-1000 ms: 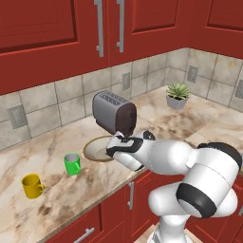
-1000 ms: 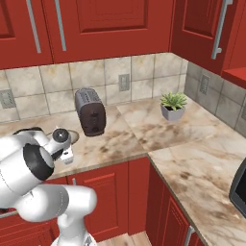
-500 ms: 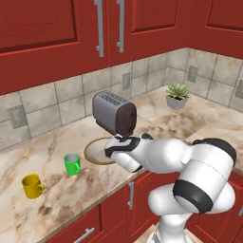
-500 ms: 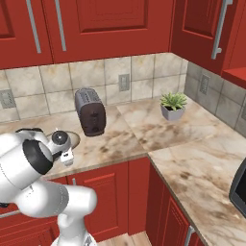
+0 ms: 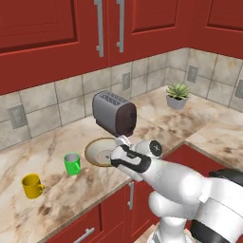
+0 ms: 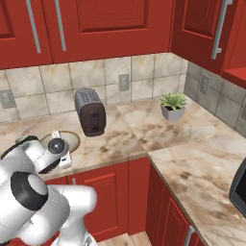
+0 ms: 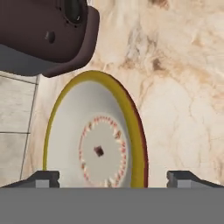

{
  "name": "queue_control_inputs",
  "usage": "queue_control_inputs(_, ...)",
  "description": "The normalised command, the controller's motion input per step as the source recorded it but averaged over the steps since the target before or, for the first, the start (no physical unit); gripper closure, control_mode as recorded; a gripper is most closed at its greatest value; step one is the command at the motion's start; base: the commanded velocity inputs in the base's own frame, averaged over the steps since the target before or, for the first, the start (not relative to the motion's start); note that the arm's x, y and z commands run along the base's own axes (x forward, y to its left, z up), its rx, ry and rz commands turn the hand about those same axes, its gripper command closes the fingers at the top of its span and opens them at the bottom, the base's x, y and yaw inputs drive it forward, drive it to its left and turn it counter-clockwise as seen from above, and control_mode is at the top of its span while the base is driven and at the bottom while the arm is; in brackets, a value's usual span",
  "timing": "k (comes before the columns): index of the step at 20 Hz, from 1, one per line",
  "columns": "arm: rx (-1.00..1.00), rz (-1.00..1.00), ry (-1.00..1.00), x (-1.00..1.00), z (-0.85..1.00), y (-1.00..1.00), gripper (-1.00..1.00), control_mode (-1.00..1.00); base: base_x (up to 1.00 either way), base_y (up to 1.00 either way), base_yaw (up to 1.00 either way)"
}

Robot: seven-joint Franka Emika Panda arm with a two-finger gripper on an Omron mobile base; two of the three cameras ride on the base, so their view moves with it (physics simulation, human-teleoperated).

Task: Clear the mugs and bowl far away from the sink.

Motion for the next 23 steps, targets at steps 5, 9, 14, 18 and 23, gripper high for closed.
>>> queue_control_inputs(5, 0.03, -0.07, 0.0, -0.95, 1.0, 0.0, -1.0, -1.0, 0.0, 0.0, 0.0)
queue_control_inputs(9, 0.05, -0.04, 0.04, -1.0, 1.0, 0.0, -1.0, -1.0, 0.0, 0.0, 0.0)
queue_control_inputs(14, 0.12, -0.02, 0.02, -1.0, 1.0, -0.16, -1.0, -1.0, 0.0, 0.0, 0.0)
queue_control_inputs(18, 0.18, -0.01, 0.11, -1.0, 1.0, -0.34, -1.0, -1.0, 0.0, 0.0, 0.0)
queue_control_inputs(23, 0.2, -0.12, 0.21, -1.0, 1.0, -0.36, -1.0, -1.0, 0.0, 0.0, 0.0)
